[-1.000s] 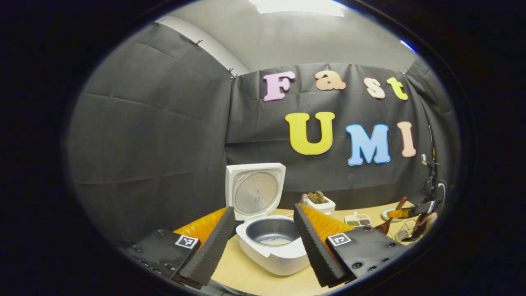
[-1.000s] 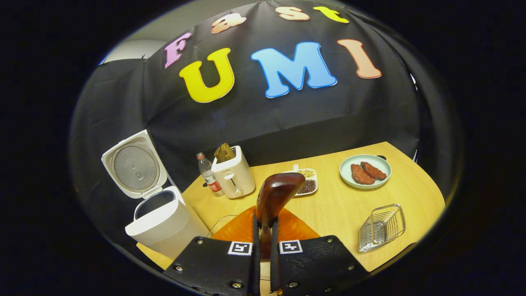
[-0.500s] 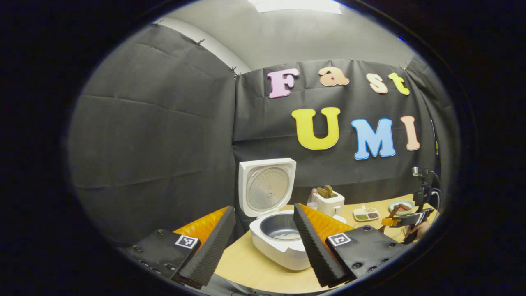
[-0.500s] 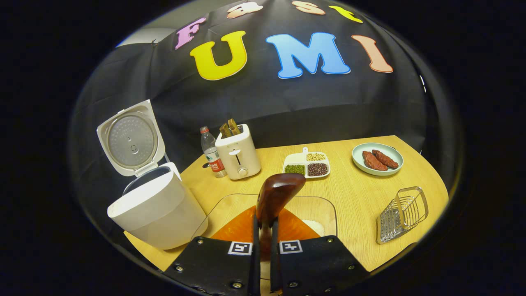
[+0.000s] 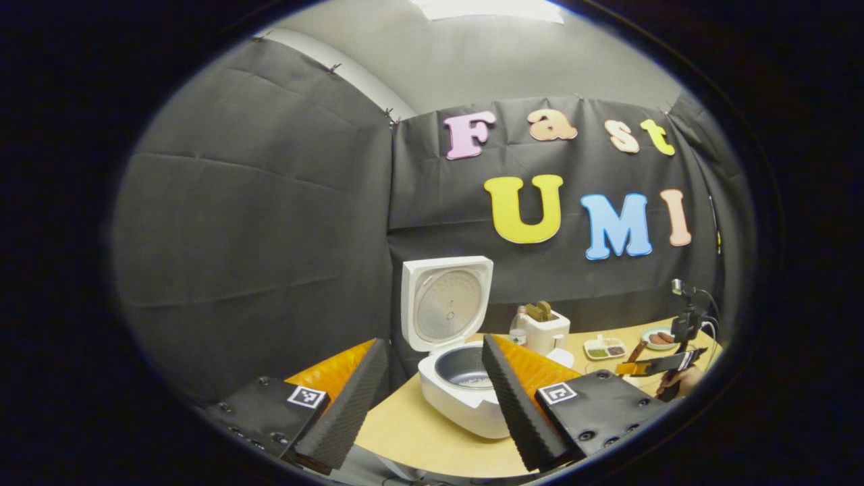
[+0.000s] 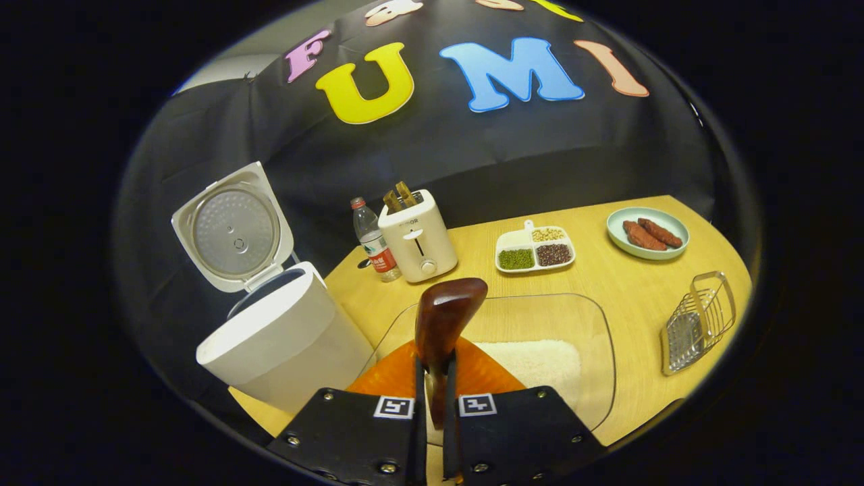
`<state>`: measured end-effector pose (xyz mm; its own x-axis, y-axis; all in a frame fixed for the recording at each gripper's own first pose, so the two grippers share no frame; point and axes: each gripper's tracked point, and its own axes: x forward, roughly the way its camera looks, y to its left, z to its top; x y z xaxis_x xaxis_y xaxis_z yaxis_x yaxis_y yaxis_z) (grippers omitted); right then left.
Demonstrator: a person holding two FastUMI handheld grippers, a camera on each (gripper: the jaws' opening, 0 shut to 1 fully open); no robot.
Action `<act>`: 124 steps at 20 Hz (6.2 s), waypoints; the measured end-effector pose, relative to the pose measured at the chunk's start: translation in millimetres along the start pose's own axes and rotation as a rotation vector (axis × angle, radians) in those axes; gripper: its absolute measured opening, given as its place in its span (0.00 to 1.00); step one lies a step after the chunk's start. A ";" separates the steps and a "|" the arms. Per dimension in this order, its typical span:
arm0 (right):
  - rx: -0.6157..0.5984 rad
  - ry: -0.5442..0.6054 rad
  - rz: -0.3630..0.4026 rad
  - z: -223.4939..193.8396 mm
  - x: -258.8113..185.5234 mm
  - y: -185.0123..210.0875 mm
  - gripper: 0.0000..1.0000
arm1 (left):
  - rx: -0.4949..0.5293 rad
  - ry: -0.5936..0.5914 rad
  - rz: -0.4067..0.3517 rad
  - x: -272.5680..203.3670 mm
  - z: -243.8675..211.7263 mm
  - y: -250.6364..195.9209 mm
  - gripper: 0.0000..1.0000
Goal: Close the left gripper, press the button to open the rice cooker; take a wooden spoon from the chopstick holder with the right hand, scoop a spoonful of rice and pour it into the rice cooker, then put the wooden spoon back into the chopstick holder.
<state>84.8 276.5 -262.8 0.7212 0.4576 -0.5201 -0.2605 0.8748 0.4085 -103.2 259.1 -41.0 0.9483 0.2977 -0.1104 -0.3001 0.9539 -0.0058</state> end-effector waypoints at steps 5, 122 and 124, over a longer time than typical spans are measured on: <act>0.278 0.029 0.015 -0.5 2.8 -16.2 0.10 | -0.002 -0.012 0.003 -3.9 3.7 0.1 0.99; 0.064 -0.338 0.149 237.3 -71.7 39.0 0.10 | -0.077 -0.056 -0.032 10.9 25.6 -74.9 0.98; 0.067 -0.352 0.104 242.5 -81.8 10.7 0.10 | -0.072 -0.061 -0.063 14.2 29.4 -92.2 0.99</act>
<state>178.7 209.8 -33.9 0.8730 0.4501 -0.1879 -0.3096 0.8091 0.4996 -58.9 176.5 -12.8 0.9693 0.2411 -0.0472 -0.2444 0.9662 -0.0827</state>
